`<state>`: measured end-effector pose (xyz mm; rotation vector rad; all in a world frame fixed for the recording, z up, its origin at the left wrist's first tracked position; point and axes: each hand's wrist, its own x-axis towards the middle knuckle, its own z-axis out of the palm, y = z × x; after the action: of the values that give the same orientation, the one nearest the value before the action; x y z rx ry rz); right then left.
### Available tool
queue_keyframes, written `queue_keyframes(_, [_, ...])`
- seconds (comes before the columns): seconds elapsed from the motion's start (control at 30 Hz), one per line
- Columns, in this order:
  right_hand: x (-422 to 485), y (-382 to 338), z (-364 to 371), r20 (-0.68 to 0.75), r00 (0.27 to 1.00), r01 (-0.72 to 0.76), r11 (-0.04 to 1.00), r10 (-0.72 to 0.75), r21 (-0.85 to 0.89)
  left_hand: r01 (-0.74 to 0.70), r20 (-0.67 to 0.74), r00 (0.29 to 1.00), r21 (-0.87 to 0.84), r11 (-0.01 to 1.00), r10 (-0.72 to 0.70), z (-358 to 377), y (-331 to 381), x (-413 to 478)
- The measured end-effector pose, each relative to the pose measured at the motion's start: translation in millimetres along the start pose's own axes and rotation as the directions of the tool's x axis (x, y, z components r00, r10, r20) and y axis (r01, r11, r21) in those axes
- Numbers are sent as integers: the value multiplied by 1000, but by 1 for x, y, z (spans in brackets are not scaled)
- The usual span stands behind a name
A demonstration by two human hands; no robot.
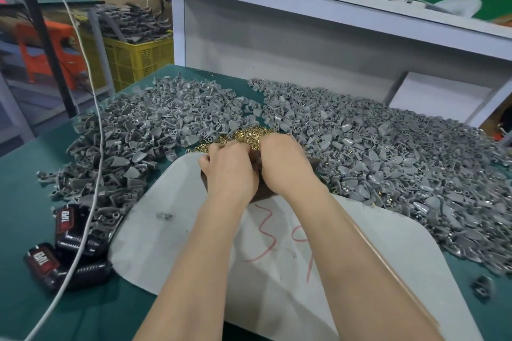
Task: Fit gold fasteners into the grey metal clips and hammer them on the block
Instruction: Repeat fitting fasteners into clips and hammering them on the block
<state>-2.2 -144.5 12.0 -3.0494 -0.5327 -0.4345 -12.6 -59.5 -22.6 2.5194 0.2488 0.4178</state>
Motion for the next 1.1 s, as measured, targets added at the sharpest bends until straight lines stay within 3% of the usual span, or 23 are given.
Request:
queue_keyframes(0.13, [-3, 10, 12, -19, 998, -56, 989, 59, 136, -9, 7, 1000, -35, 999, 9, -1, -1, -1])
queue_keyframes(0.27, [-15, 24, 17, 19, 981, -168, 798, 193, 579, -5, 8, 1000, -51, 999, 5, -4, -1, -3])
queue_keyframes(0.37, [-18, 32, 14, 44, 976, -187, 717, 213, 672, 2, 11, 1000, -37, 999, -1, -5, 1, -3])
queue_keyframes(0.63, [-15, 24, 21, -8, 978, -164, 785, 210, 598, 1, 8, 1000, -27, 1000, -1, -4, 0, -2])
queue_keyframes(0.87, [-17, 13, 22, -112, 978, -110, 894, 175, 435, -10, -1, 1000, -28, 1000, 10, -3, 0, -2])
queue_keyframes(1.1, [-19, 8, 20, -126, 979, -104, 923, 161, 369, -20, -5, 1000, -10, 1000, 20, -2, 1, -2])
